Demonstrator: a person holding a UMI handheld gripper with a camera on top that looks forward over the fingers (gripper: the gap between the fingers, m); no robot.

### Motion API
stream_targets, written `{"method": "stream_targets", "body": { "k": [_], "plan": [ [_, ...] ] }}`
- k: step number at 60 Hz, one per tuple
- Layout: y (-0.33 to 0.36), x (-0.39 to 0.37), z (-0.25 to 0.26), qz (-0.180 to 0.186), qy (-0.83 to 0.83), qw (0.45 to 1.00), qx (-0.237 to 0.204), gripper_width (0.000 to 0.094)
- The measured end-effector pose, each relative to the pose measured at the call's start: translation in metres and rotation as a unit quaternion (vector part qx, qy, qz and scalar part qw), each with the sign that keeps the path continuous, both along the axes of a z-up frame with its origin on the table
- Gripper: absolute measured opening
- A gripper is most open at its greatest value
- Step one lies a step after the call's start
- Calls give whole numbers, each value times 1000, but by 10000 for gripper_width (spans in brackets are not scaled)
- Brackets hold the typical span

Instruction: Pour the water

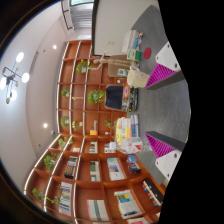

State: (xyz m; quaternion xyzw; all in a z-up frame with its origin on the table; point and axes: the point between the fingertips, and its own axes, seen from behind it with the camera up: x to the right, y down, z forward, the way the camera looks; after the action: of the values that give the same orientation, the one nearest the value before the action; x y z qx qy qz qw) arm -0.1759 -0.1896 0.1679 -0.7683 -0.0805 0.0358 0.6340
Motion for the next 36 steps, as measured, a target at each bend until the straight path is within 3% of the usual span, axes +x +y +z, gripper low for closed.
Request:
{"method": "stream_targets", "body": {
  "k": [15, 22, 36],
  "plan": [
    [43, -88, -25, 42, 39, 998, -1, 880],
    [72, -159, -58, 37, 68, 997, 11, 879],
    [130, -177, -58, 6, 49, 999, 20, 836]
  ]
}}
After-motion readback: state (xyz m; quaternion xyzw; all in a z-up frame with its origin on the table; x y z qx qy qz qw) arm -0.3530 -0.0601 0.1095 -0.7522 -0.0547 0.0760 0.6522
